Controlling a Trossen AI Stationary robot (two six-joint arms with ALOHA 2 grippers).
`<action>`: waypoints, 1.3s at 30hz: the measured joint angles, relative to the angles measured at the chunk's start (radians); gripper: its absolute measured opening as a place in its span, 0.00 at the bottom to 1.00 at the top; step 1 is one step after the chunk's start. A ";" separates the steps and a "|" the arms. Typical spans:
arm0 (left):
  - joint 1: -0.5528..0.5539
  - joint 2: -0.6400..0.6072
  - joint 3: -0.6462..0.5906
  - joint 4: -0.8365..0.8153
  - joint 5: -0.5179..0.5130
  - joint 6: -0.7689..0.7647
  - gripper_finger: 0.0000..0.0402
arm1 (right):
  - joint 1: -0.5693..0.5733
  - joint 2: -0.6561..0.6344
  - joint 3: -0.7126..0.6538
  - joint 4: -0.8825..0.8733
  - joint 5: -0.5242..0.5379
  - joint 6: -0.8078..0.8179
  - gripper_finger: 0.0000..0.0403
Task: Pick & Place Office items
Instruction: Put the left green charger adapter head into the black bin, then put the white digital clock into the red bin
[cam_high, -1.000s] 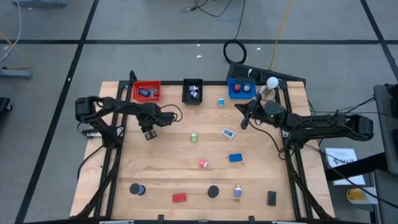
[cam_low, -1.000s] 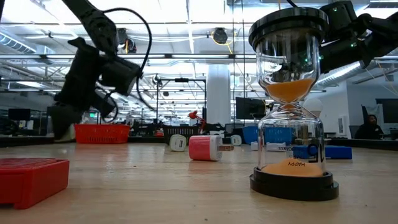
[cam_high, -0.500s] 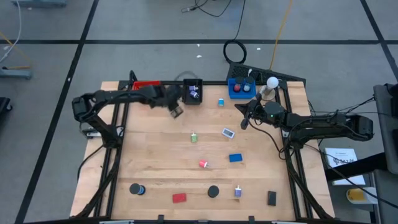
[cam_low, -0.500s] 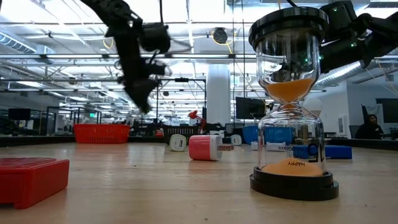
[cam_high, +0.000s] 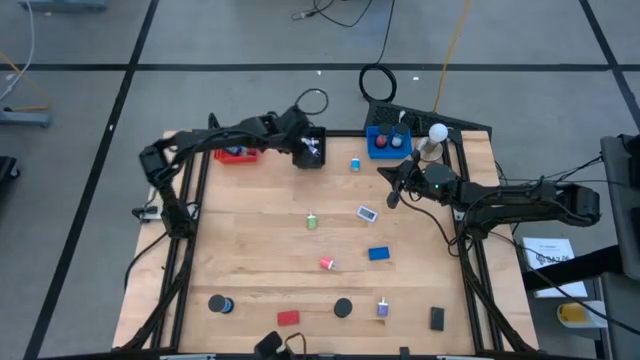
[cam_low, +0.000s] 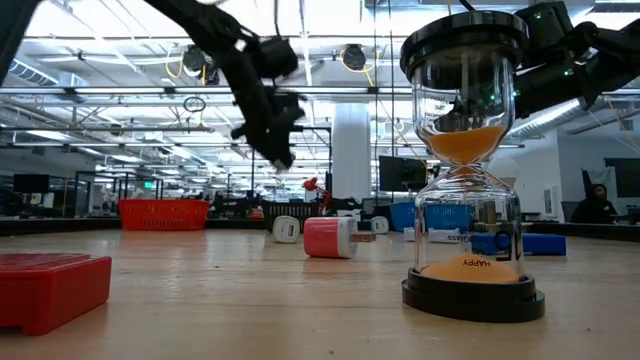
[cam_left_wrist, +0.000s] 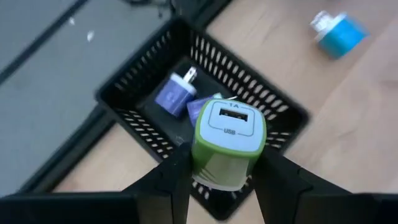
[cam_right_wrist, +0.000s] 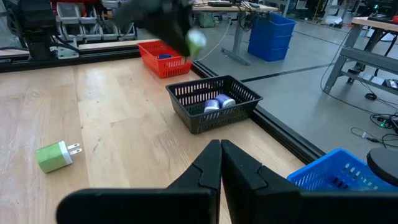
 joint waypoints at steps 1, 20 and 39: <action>0.005 0.028 0.011 -0.002 0.001 -0.005 0.35 | 0.000 0.001 0.000 -0.001 0.000 0.000 0.01; 0.104 0.240 0.129 -0.058 0.104 -0.255 0.35 | 0.000 0.001 0.000 -0.001 -0.001 -0.002 0.01; 0.105 0.219 0.129 -0.043 0.097 -0.211 0.55 | 0.000 0.000 0.000 -0.007 0.000 -0.006 0.01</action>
